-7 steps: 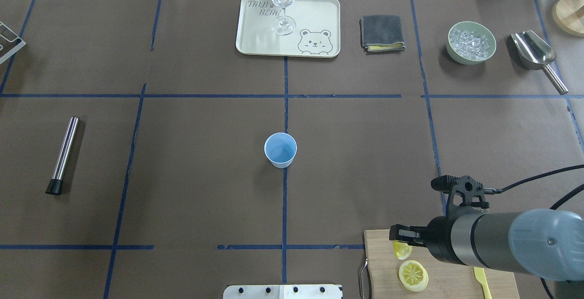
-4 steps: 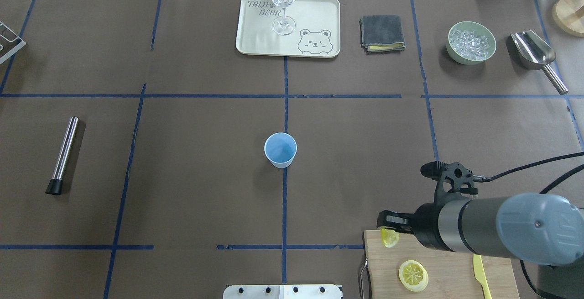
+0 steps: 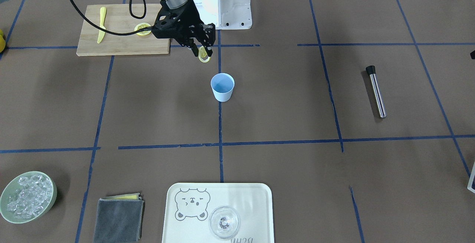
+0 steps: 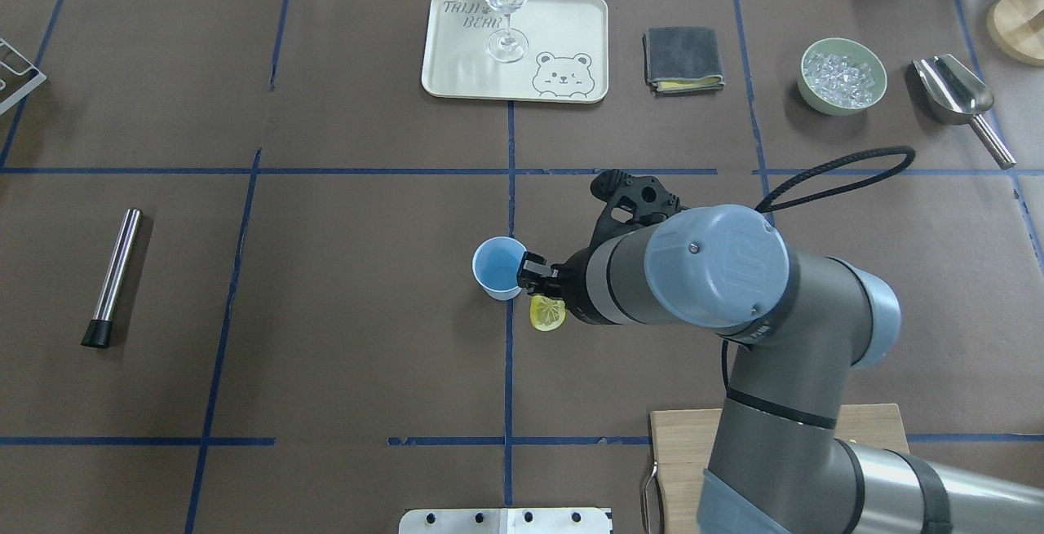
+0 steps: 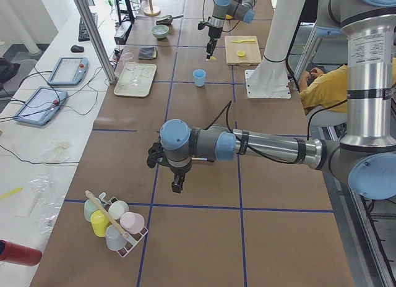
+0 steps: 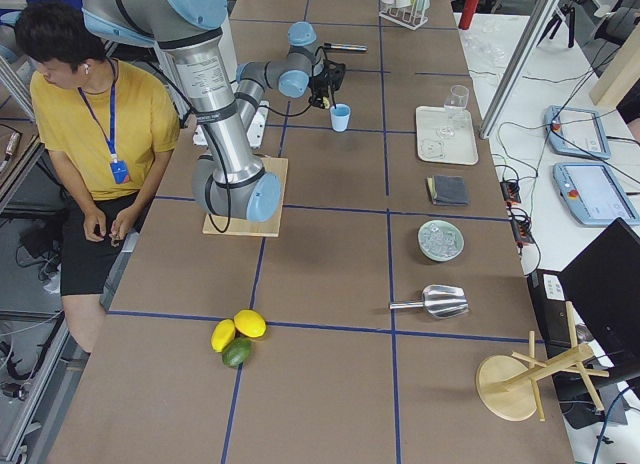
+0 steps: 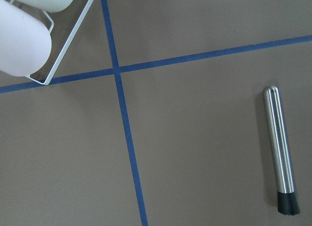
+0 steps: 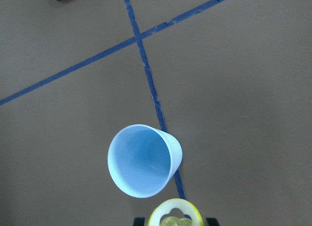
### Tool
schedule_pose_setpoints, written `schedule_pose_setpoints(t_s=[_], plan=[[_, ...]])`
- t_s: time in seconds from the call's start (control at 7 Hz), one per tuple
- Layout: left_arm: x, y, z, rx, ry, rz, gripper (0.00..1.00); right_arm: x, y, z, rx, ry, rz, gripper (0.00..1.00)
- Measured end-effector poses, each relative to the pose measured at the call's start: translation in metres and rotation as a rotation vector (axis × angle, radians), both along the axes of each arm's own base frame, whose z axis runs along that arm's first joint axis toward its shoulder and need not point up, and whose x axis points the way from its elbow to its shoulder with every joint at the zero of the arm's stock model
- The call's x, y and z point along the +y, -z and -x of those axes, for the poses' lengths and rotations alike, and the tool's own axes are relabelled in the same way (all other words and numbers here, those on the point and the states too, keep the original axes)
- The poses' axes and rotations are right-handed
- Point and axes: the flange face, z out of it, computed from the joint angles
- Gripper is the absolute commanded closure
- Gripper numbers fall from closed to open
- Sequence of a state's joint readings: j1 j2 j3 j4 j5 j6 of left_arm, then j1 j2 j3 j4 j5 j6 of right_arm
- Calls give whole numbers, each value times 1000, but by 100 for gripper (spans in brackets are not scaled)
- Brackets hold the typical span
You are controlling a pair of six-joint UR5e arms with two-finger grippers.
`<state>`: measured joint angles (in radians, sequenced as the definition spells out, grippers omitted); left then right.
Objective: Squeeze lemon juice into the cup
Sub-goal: 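Carry the lemon slice over the blue cup and release it inside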
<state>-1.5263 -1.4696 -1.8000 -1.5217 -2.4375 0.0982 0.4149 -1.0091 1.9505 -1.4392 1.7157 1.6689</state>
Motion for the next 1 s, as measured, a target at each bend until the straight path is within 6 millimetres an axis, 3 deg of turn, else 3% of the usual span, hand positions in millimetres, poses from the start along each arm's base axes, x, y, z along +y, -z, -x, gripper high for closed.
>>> schedule_pose_setpoints(t_s=[0.29, 0.71, 0.86, 1.0], plan=[[0, 1, 0, 1, 2, -1, 0, -28, 11, 26, 20, -29, 9, 50], [0, 3, 1, 1, 2, -4, 0, -48, 17, 54, 41, -40, 18, 50], [0, 4, 0, 8, 2, -3, 0, -53, 12, 63, 38, -42, 18, 47], [0, 5, -1, 20, 1, -2, 0, -55, 5, 69, 38, -43, 20, 39]])
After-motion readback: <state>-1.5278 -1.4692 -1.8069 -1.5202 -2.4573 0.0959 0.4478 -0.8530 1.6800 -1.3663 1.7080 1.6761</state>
